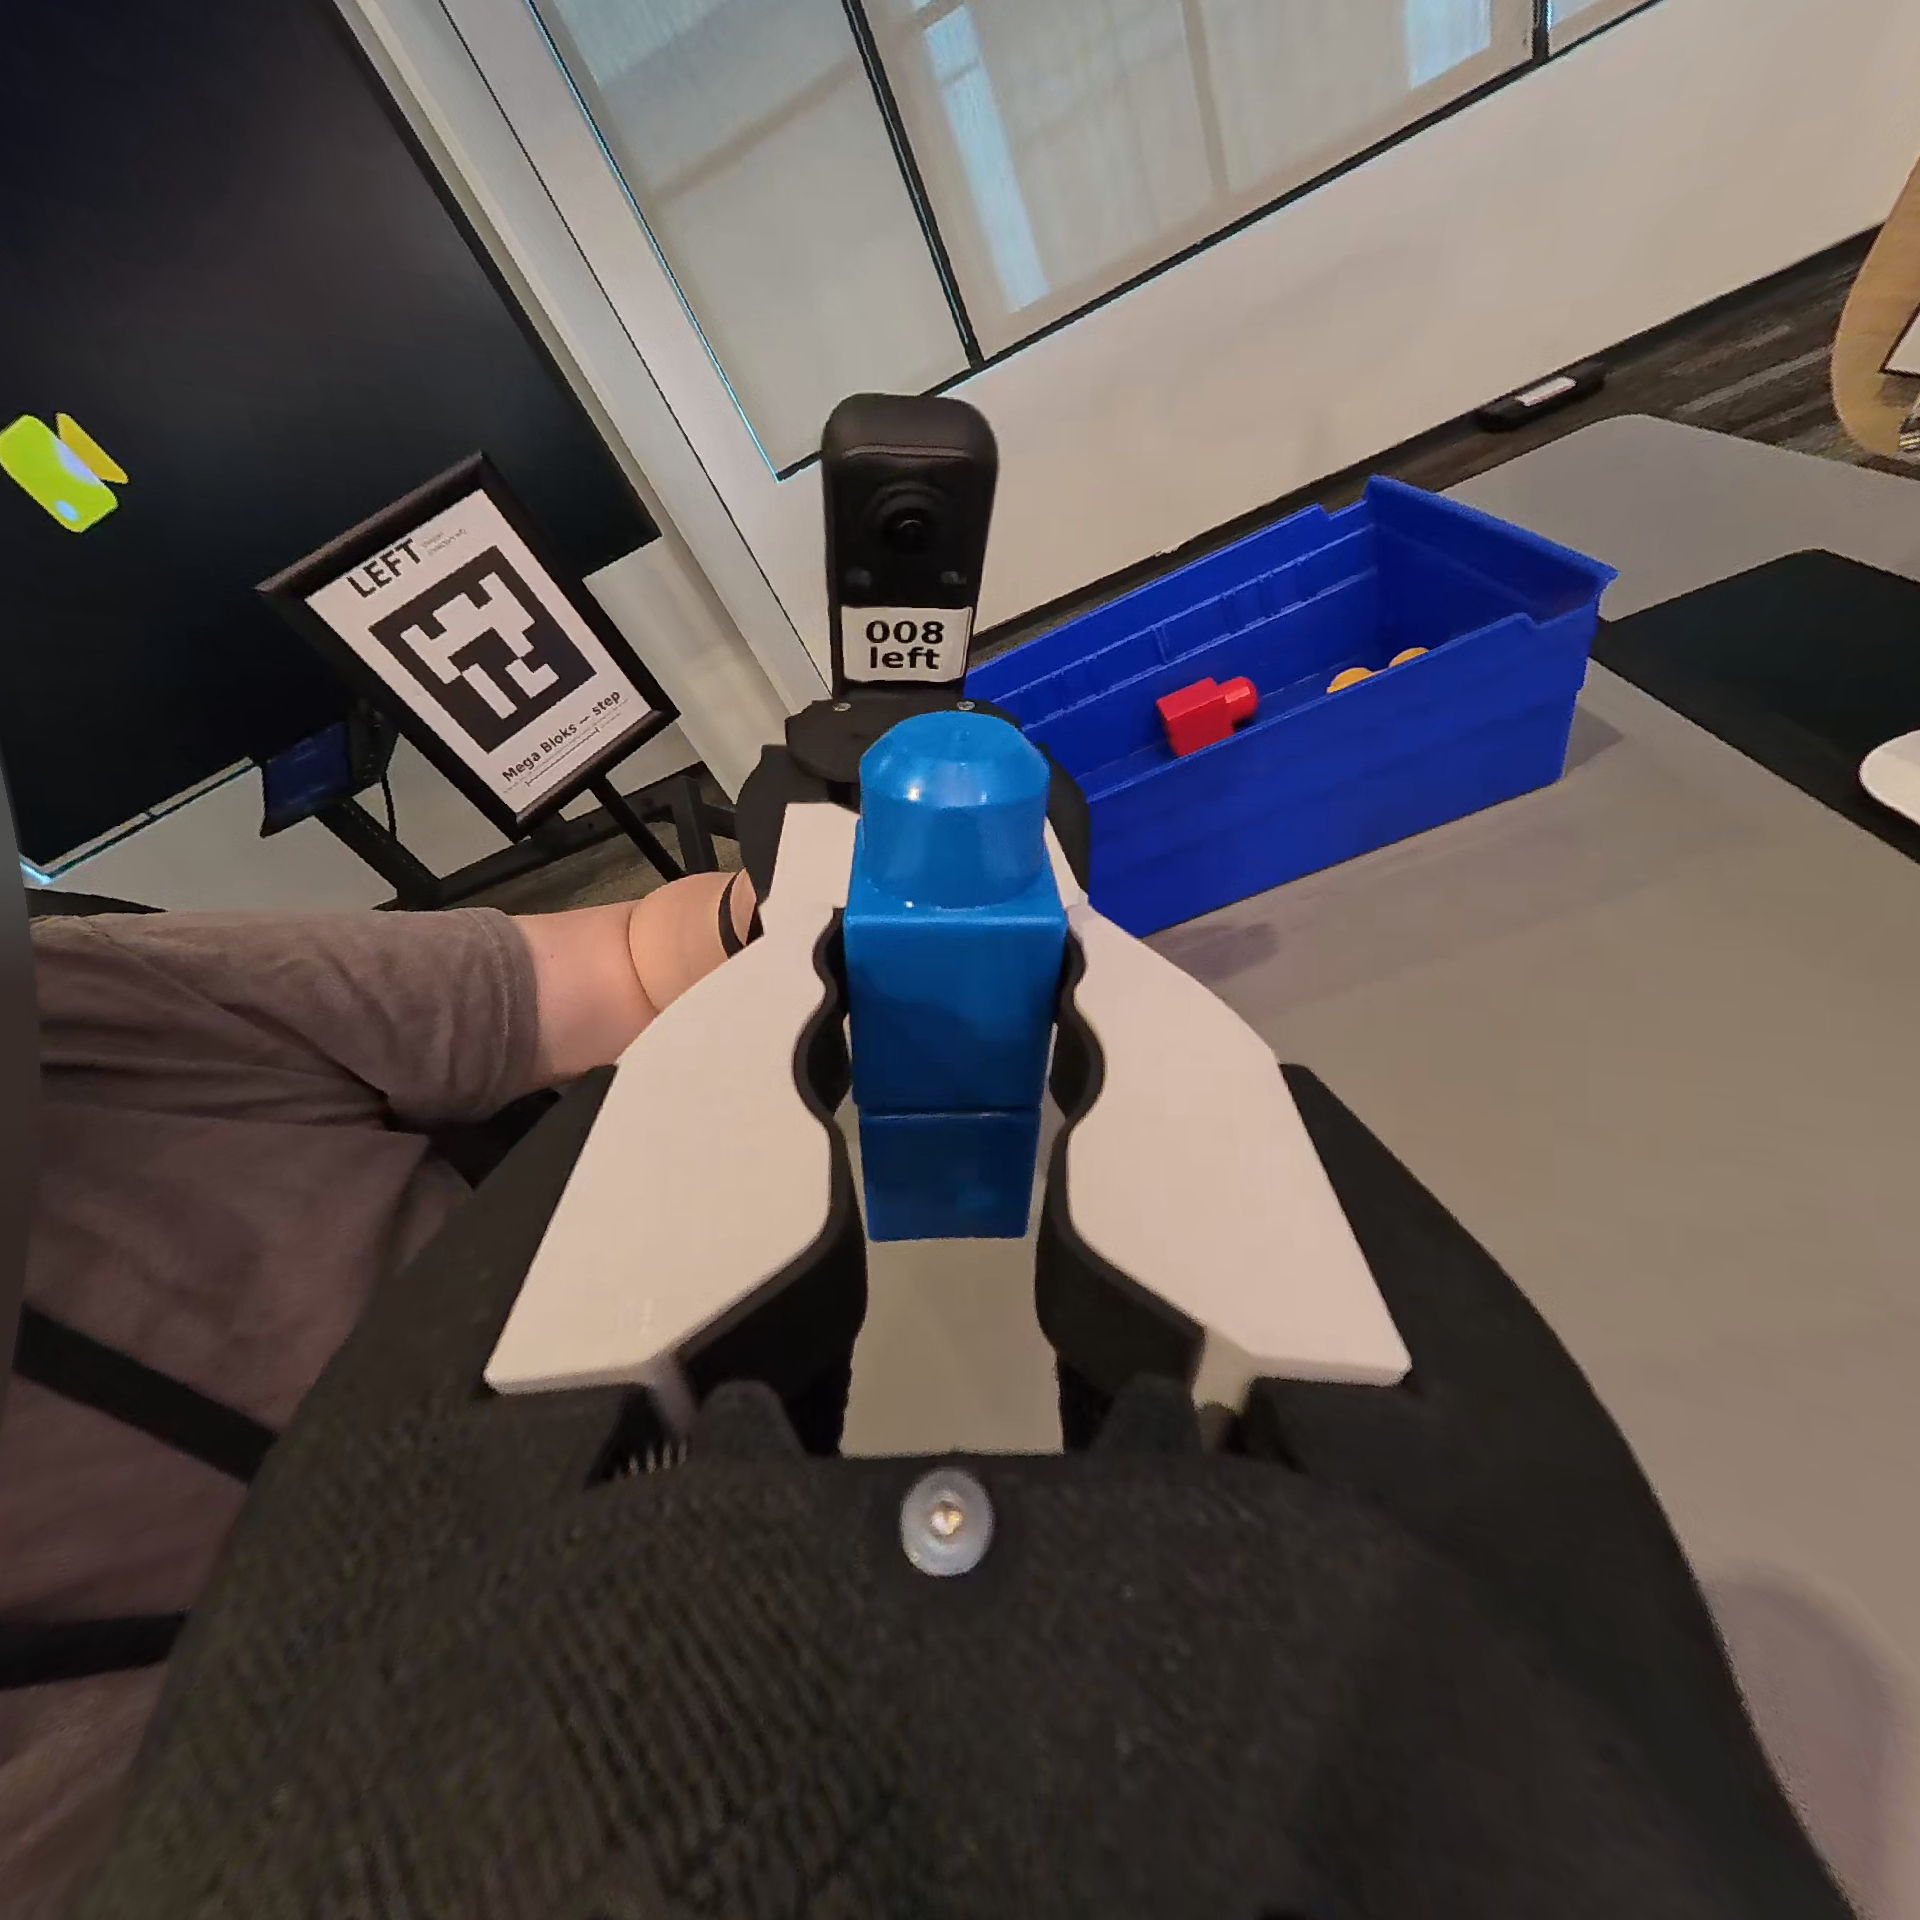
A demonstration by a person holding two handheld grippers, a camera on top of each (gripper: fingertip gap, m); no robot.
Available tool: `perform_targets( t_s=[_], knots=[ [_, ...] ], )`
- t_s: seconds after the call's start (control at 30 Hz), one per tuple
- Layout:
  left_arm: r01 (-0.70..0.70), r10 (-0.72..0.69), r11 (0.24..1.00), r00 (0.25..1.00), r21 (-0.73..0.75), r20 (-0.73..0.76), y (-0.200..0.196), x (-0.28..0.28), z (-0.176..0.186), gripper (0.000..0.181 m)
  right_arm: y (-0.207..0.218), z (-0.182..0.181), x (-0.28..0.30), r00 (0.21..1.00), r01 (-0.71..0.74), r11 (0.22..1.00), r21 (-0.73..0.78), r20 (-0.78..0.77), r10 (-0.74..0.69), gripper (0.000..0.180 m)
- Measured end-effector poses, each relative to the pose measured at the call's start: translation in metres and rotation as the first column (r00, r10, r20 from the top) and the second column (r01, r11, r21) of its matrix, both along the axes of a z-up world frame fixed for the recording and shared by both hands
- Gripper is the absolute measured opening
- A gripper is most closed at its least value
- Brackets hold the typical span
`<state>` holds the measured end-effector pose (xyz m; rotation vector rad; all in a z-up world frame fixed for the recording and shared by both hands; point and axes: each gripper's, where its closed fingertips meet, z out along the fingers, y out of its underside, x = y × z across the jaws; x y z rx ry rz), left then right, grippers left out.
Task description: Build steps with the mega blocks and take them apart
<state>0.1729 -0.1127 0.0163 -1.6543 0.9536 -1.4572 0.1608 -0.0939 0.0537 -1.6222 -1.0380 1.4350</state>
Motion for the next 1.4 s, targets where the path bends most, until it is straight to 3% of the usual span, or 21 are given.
perform_targets(
  t_s=[0.6, 0.7, 0.77, 0.83, 0.97, 1.03, 1.1, 1.17, 1.27, 1.4],
  knots=[
    [0.011, -0.011, 1.000, 1.000, -0.008, 0.002, 0.001, -0.005, 0.002, 0.036, 0.002, 0.000, -0.005, 0.999, 0.023, 0.999, -0.038, -0.046, -0.025, 0.037],
    [0.035, -0.031, 0.998, 0.998, 0.054, -0.058, -0.003, -0.001, 0.001, 0.036, -0.003, -0.002, 0.001, 0.998, -0.012, 1.000, 0.001, 0.066, 0.012, 0.036],
    [0.044, -0.016, 0.987, 0.985, 0.157, -0.173, -0.005, 0.000, -0.010, 0.036, -0.008, 0.006, 0.012, 0.992, -0.014, 0.998, 0.057, 0.124, 0.007, 0.056],
    [0.074, -0.014, 0.972, 0.966, 0.224, -0.256, -0.010, 0.003, -0.020, 0.036, -0.015, 0.012, 0.025, 0.987, -0.032, 0.993, 0.113, 0.161, 0.014, 0.059],
    [0.139, -0.074, 0.967, 0.955, 0.213, -0.287, -0.023, 0.010, -0.028, 0.036, -0.027, -0.018, 0.040, 0.917, -0.125, 0.982, 0.141, 0.394, 0.060, 0.059],
    [0.158, -0.091, 0.965, 0.950, 0.209, -0.298, -0.026, 0.012, -0.031, 0.036, -0.030, -0.032, 0.039, 0.880, -0.170, 0.972, 0.163, 0.469, 0.075, 0.057],
    [0.151, -0.079, 0.965, 0.947, 0.215, -0.312, -0.023, 0.011, -0.034, 0.036, -0.032, -0.036, 0.035, 0.864, -0.209, 0.959, 0.193, 0.495, 0.089, 0.036],
    [0.131, -0.077, 0.971, 0.964, 0.198, -0.256, -0.023, 0.012, -0.025, 0.063, -0.029, -0.037, 0.040, 0.844, -0.203, 0.952, 0.231, 0.534, 0.050, 0.036],
    [0.129, -0.073, 0.966, 0.967, 0.226, -0.243, -0.023, 0.009, -0.017, 0.065, -0.023, -0.020, 0.069, 0.834, -0.154, 0.936, 0.318, 0.549, -0.049, 0.036],
    [0.136, -0.069, 0.962, 0.960, 0.238, -0.273, -0.022, 0.004, -0.017, 0.065, -0.018, 0.020, 0.154, 0.830, -0.001, 0.883, 0.468, 0.493, -0.261, 0.036]
  ],
)
